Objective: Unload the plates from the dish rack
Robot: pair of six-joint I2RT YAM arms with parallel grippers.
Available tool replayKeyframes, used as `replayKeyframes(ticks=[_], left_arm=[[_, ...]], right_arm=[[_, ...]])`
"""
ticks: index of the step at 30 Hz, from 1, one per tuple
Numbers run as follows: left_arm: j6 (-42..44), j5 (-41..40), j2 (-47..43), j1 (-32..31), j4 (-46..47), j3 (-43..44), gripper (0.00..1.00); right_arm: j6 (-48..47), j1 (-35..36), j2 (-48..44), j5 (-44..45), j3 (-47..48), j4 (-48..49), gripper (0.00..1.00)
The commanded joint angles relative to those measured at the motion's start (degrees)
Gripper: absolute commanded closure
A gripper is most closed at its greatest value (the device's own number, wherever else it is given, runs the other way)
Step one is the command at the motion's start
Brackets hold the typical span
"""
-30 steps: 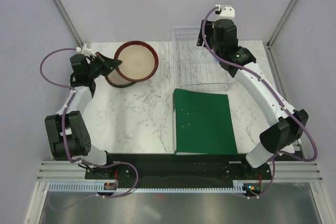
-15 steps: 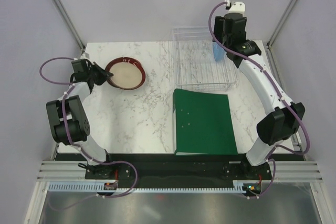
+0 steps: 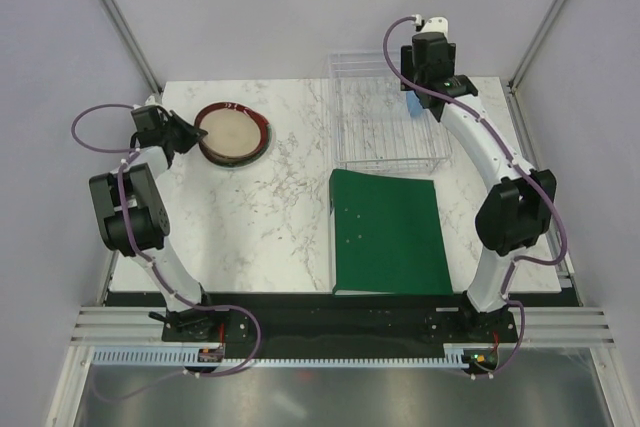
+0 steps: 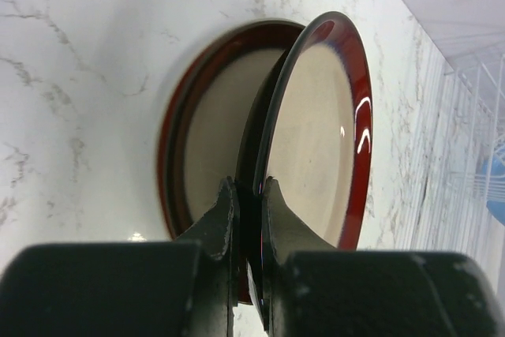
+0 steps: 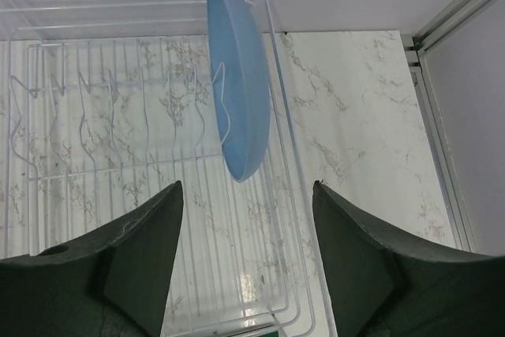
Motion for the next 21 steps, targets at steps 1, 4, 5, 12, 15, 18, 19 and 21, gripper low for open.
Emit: replayKeyframes(ticks=[1, 4, 5, 12, 15, 18, 19, 21], left_arm=[[-0.6, -0.3, 1.8, 0.7, 4.9, 2.9, 0.98], [-1.0, -0.6, 3.3, 0.8, 4.8, 3.1, 0.98], [-1.1, -0.3, 3.6, 0.8, 4.8, 3.2, 0.97], [-1.2, 1.6, 5.3, 0.8, 5.0, 2.5, 0.58], [-1.3, 0.7, 4.3, 0.7, 5.7, 1.1, 0.33], [-0.9, -0.1, 3.0, 0.8, 5.6, 0.4, 0.01], [-0.9, -0.1, 2.7, 0.8, 5.5, 0.1, 0.0], [-1.1, -0.1, 1.7, 0.8, 5.5, -0.4, 0.0]], right_arm=[[-2.1, -0.4, 1.6, 2.8, 3.7, 1.1, 0.27], [-3.7, -0.4, 3.9, 4.6, 5.3, 1.1, 0.27], [-3.8, -0.4, 4.5, 4.9, 6.1, 1.1, 0.27], [-8.1, -0.4, 13.6, 10.0, 12.5, 1.5, 0.28], [-9.0, -0.4, 17.4, 11.2, 15.8, 2.4, 0.3], [-9.9, -0.4, 20.8, 14.1, 18.8, 2.9, 0.31], [-10.6, -0.4, 21.5, 15.0, 19.5, 3.3, 0.31], [-11.1, -0.5, 23.2, 16.4, 20.1, 4.2, 0.32]])
